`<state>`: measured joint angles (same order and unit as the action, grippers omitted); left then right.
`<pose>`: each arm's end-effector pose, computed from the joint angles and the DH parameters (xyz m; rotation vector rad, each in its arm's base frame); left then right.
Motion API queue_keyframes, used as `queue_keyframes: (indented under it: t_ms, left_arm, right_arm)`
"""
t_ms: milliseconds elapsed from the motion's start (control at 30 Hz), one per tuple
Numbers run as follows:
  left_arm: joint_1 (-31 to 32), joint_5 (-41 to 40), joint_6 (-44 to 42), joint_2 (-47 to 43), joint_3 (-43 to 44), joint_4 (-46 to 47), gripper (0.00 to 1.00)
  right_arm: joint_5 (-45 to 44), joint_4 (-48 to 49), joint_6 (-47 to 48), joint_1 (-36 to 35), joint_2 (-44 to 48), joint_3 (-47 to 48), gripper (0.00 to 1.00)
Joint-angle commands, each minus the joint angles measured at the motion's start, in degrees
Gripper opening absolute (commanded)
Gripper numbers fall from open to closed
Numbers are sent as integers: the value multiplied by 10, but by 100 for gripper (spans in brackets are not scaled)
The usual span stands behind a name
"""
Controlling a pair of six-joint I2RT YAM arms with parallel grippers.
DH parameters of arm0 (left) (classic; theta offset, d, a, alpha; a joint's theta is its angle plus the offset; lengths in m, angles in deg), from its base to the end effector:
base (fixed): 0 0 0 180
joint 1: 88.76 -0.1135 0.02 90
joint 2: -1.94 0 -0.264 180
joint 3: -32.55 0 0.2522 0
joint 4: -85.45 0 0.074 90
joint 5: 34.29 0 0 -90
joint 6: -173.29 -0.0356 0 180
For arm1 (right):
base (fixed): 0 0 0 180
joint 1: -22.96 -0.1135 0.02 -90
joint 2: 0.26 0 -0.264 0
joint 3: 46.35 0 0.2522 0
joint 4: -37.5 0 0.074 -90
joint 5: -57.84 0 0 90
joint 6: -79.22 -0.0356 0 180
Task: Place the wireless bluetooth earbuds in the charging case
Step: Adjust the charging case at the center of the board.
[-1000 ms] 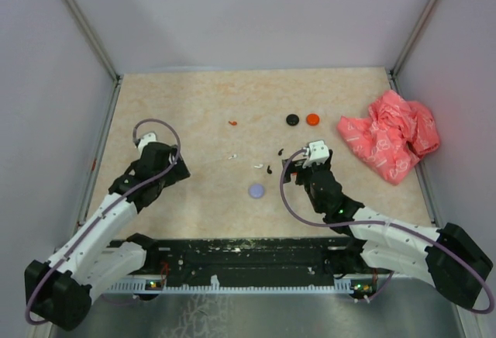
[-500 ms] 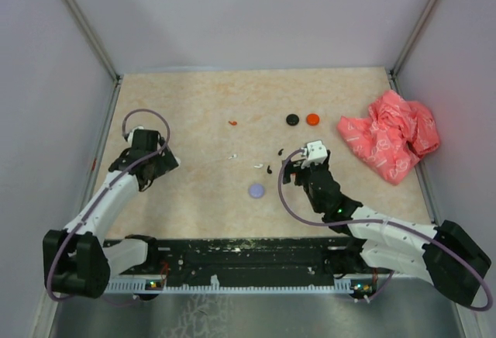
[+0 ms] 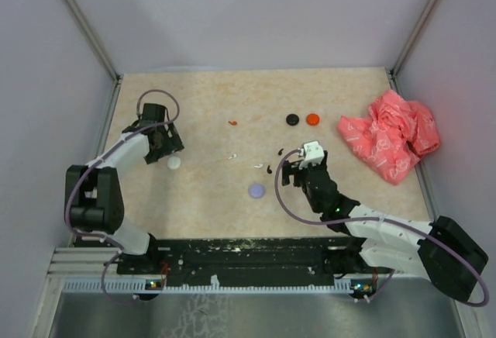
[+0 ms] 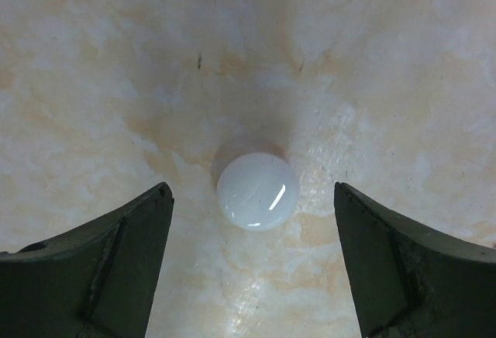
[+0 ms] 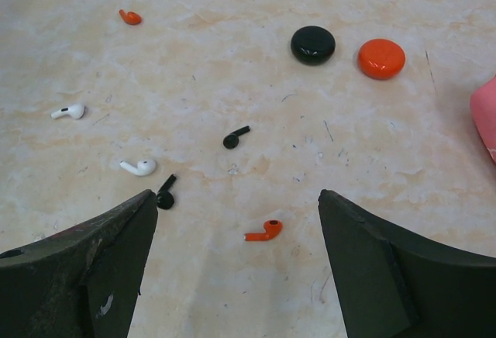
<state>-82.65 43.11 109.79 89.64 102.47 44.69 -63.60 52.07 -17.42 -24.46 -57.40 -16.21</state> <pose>0.3054 -0.0249 0.2075 -0.5303 2.5002 0.0687 0.1513 0.1372 0.1983 -0.2341 1.7439 0.1965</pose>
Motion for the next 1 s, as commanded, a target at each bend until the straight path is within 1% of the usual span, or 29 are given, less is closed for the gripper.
queue_keyframes:
  t_ms: [0, 67, 200, 267, 400, 533, 733, 967]
  left_arm:
    - [-8, 16, -33, 68, 53, -22, 88]
    - [-8, 15, -41, 93, 68, -31, 86]
    - [-9, 14, -51, 127, 82, -43, 80]
    - [-8, 23, -53, 136, 83, -47, 76]
    - [-8, 51, -66, 144, 79, -50, 71]
    - [2, 72, -87, 144, 78, -51, 68]
    - [54, 92, -119, 137, 75, -53, 66]
    - [131, 101, -170, 126, 63, -51, 66]
  right_arm:
    - [6, 30, -1, 6, -10, 15, 84]
    - [9, 30, -1, 6, -14, 16, 84]
    - [13, 32, -1, 6, -16, 17, 84]
    - [13, 31, 0, 6, -16, 17, 84]
    - [15, 31, -4, 6, -12, 16, 84]
    - [19, 36, -5, 6, -18, 15, 84]
    - [15, 32, -3, 6, -22, 18, 84]
    - [13, 31, 0, 6, -22, 18, 84]
